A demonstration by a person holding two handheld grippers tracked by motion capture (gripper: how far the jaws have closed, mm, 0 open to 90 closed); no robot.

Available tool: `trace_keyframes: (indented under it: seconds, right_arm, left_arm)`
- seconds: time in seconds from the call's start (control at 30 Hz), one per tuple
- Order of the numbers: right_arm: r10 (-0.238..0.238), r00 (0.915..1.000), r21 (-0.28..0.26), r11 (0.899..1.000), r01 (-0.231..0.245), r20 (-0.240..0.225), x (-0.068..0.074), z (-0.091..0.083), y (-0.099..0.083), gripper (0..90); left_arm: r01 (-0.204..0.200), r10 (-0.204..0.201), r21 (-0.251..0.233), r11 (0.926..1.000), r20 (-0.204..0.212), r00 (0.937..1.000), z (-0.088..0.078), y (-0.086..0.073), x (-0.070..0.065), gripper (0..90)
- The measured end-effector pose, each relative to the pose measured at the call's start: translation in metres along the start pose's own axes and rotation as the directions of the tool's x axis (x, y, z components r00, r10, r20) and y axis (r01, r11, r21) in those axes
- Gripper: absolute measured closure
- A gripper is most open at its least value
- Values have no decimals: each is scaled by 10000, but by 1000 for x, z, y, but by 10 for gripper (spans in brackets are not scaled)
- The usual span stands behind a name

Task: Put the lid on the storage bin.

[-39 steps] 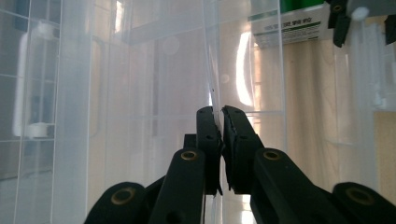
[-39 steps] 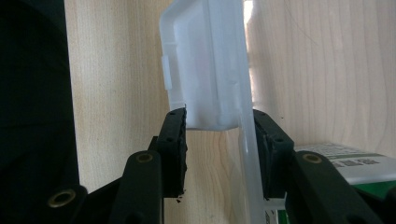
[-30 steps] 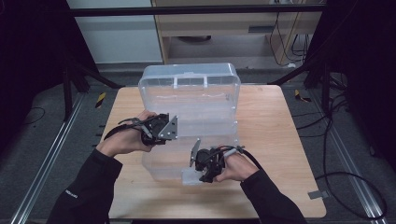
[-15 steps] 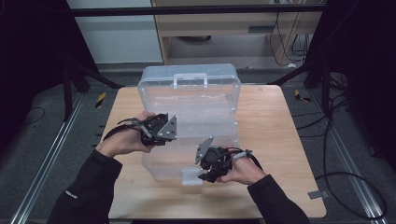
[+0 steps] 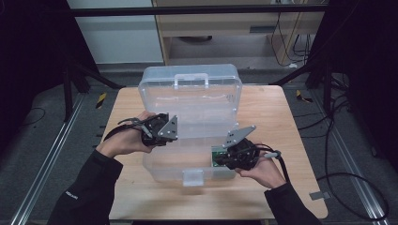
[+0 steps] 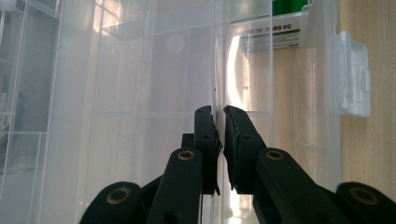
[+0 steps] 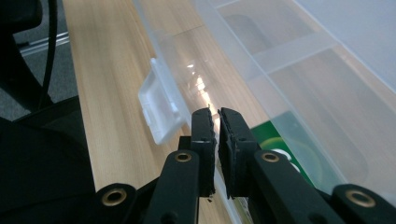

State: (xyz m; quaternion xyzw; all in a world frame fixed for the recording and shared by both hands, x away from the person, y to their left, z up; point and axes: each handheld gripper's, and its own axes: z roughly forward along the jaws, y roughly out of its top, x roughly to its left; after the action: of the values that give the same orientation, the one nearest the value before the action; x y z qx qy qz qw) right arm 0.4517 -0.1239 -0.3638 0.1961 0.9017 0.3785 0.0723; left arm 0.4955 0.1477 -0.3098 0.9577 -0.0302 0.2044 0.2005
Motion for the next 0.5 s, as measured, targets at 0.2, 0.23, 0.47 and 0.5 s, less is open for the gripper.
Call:
trace_keyframes:
  seconds: [0.2, 0.23, 0.47, 0.5]
  right_arm:
    - [285, 9993, -4, 9996, -285, 258, -5, 1, -12, 839]
    - [270, 9985, -120, 9996, -265, 483, -4, 1, -13, 844]
    - [735, 9965, -930, 9932, -695, 407, -8, -10, -16, 898]
    - [805, 9959, -1099, 9911, -756, 409, -9, -12, -16, 899]
  left_arm:
    - [-9, 9, 33, 10000, -16, 10000, 0, 0, 0, 834]
    - [1, -1, 24, 10000, -10, 10000, 0, 0, 0, 833]
    - [1, -1, 46, 10000, 7, 10000, 0, 1, -1, 834]
    - [5, -5, 48, 10000, 10, 10000, 0, 1, -2, 834]
